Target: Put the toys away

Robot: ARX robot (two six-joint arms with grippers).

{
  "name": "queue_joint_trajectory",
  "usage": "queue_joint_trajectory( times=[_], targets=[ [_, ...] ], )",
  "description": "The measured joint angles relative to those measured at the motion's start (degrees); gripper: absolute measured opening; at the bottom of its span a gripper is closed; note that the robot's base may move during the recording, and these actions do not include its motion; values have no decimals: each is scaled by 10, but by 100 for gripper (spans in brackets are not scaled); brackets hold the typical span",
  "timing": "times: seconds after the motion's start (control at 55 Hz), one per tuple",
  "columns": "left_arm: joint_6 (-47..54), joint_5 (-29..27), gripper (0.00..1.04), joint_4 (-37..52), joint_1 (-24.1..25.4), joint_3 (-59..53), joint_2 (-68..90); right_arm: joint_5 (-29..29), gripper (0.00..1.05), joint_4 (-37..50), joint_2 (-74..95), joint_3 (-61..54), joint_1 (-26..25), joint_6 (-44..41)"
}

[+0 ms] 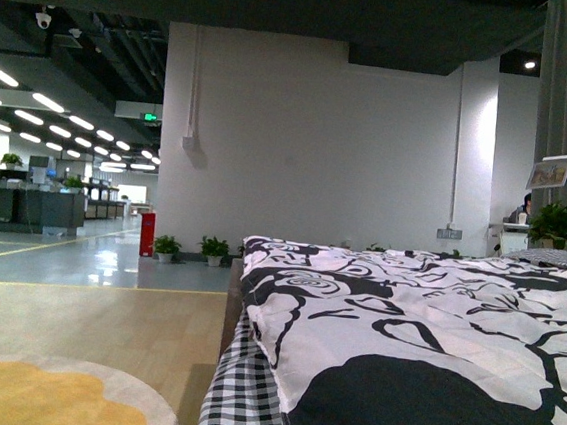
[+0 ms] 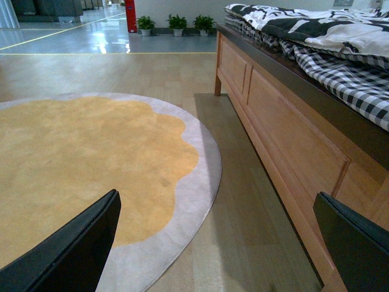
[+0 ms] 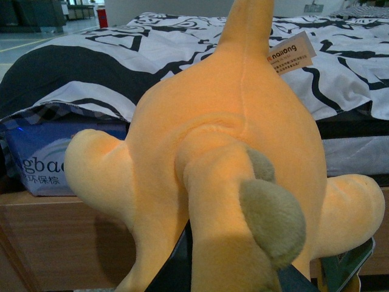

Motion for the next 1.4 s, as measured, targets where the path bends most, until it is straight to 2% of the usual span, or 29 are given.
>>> queue_joint_trajectory(
  times=[1.4],
  targets=[
    [0, 0, 98, 1, 1, 0, 0, 2, 7, -5, 1, 0, 1, 0]
  ],
)
